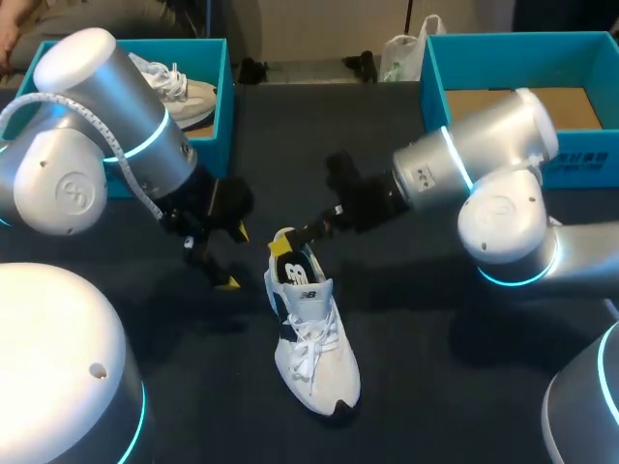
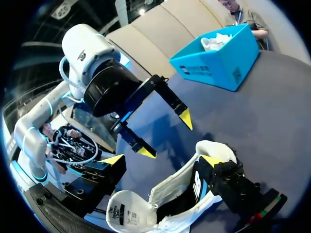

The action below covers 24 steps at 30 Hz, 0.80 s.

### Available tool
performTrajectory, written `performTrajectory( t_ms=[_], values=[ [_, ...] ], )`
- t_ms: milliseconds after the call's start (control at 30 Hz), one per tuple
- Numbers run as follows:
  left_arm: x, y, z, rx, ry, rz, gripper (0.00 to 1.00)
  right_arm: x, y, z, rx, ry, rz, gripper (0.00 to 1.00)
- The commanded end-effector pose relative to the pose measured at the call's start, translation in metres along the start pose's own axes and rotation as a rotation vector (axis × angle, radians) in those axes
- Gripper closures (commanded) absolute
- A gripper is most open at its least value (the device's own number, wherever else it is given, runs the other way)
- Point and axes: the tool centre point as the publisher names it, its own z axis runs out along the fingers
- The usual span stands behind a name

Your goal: Take the shoe out of the shoebox, open the shoe tongue, remove and reinsert the insole, then place the shoe into the shoebox

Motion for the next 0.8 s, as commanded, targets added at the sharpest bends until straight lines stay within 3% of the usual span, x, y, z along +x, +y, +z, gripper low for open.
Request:
performTrajectory(
  t_ms=[33,267,467,567,800],
  values=[
    [-0.001,0.002,-0.011,-0.005,0.007,0.002,0.0,0.007,0.002,-0.014,0.123,-0.051,0.008,0.0],
    [-0.009,0.014,-0.031,-0.042,0.006,0.009,0.0,0.006,0.011,-0.036,0.267,-0.084,0.03,0.0],
    [-0.018,0.026,-0.052,-0.086,-0.011,0.028,0.0,0.003,0.019,-0.056,0.346,-0.109,0.051,0.0],
    [-0.027,0.031,-0.065,-0.096,0.005,0.066,0.0,-0.002,0.026,-0.068,0.456,-0.096,0.162,0.0],
    [-0.027,0.031,-0.065,-0.096,0.005,0.066,0.0,-0.002,0.026,-0.068,0.456,-0.096,0.162,0.0]
  ],
)
